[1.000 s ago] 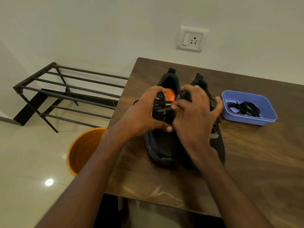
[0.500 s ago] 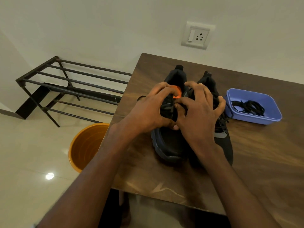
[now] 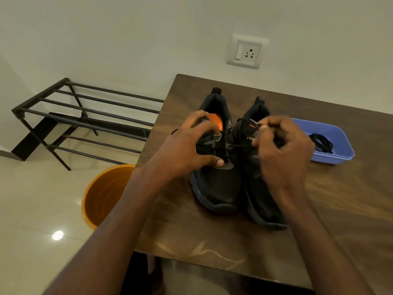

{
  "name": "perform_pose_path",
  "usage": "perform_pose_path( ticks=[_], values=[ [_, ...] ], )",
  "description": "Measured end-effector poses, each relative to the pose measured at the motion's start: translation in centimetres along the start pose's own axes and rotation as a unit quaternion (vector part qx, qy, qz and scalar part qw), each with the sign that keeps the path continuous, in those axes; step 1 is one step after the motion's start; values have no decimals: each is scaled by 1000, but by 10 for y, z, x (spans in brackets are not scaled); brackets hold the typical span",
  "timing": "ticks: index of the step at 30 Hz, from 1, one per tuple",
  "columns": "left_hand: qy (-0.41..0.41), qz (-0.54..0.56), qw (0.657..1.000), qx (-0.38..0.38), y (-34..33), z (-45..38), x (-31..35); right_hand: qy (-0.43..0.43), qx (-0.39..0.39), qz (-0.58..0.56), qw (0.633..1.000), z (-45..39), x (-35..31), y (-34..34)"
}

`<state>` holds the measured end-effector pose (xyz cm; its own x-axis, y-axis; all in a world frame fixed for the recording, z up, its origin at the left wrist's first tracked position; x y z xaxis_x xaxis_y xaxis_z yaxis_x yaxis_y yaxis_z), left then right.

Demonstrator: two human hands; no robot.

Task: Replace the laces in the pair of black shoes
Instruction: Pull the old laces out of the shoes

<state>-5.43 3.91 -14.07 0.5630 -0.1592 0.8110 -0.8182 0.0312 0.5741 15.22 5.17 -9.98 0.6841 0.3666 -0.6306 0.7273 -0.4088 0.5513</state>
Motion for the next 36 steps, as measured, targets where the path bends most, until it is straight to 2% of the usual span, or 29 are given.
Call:
perform_pose_path(
  ticks=[4,7,8,9,12,13,15,17,22,25,27,29,31,33,34,36],
  values=[
    [-16,-75,997,-4,-8,-1,7,16,-146,-38,988,-2,5,18],
    [-14,-87,996,11,-11,-2,8,13,-305,-19,952,1,6,11],
    [-18,-77,997,15,-12,-2,8,17,-328,-1,945,4,6,9],
    [-22,-65,997,23,-13,-2,9,24,-317,23,948,4,7,8],
    [-23,-38,996,74,-14,-4,11,79,-200,104,971,1,2,3],
    [-24,-35,995,93,-15,-4,12,115,-207,131,963,3,0,-5],
    [-32,-34,992,115,-17,-4,14,183,-273,206,922,10,-1,-26],
    [-46,-32,991,125,-18,-2,16,193,-317,263,890,17,-1,-39],
    [-38,41,982,180,-8,2,15,171,-327,287,884,15,4,-43],
    [54,169,962,208,0,5,9,149,-320,300,886,13,7,-42],
    [98,250,945,187,-1,6,7,135,-326,301,886,13,9,-42],
    [67,211,961,163,-1,6,14,135,-324,309,884,13,7,-43],
    [-5,56,988,142,-4,5,21,141,-319,315,883,14,4,-43],
    [-54,-107,982,149,-7,6,26,140,-316,319,882,14,3,-43],
    [-64,-151,973,166,-6,6,27,138,-317,321,881,14,2,-43],
    [-79,-128,968,200,-3,8,30,135,-320,326,879,14,2,-43]
  ],
)
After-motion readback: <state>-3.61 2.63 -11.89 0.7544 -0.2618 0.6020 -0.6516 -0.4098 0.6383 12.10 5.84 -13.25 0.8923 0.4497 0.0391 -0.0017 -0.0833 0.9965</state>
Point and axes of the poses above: each hand's wrist, its own z-axis away from the middle knuckle, its own y-axis out of the back of the hand, x = y × z, the point moved 5 cm from there along -z, towards the middle knuckle, and after that the axes turned 15 degrees about z, right-handed, at the moved point
